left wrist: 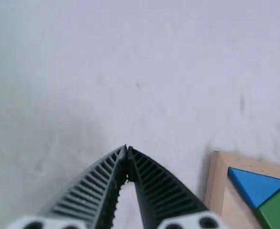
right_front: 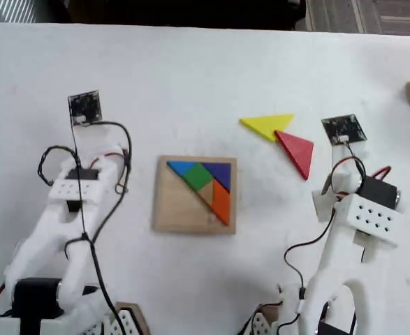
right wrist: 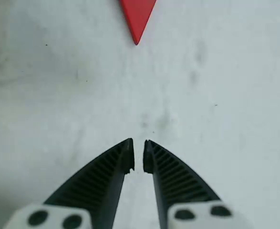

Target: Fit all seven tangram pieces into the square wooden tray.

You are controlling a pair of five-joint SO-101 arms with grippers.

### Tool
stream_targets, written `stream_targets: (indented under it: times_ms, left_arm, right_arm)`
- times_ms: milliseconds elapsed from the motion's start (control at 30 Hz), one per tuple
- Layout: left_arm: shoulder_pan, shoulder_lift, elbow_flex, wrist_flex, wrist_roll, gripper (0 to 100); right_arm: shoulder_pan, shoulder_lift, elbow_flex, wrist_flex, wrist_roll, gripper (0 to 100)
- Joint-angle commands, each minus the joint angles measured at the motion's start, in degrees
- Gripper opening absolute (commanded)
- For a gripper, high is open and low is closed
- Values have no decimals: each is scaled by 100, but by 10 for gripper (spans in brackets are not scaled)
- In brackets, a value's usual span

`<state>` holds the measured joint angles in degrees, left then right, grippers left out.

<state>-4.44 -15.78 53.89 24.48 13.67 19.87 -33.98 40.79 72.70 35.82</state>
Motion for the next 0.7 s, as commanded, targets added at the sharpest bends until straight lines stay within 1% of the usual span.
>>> stream_targets:
  times_ms: [0,100,167,233,467,600,667]
  left_arm:
    - [-22,48,-352,-141,0,37]
    - [-13,48,-316,-141,0,127]
    - [-13,48,-316,-53,0,195]
    - [-4,66,-352,114,0,237]
    - [-4,84,-352,141,0,238]
    - [-4,84,-352,132,0,240]
    - [-4,84,-352,132,0,240]
  right_arm:
    - [-356,-31,-334,13,-62,135]
    - [-585,-22,-290,-180,-62,187]
    - [-743,48,-237,-391,-62,191]
    - [-919,268,-158,-752,-62,191]
    - [-1103,1895,-264,-2422,-62,193]
    - [-1103,2853,-985,-2642,-79,193]
    - [-1103,3380,-1477,-2633,-334,194]
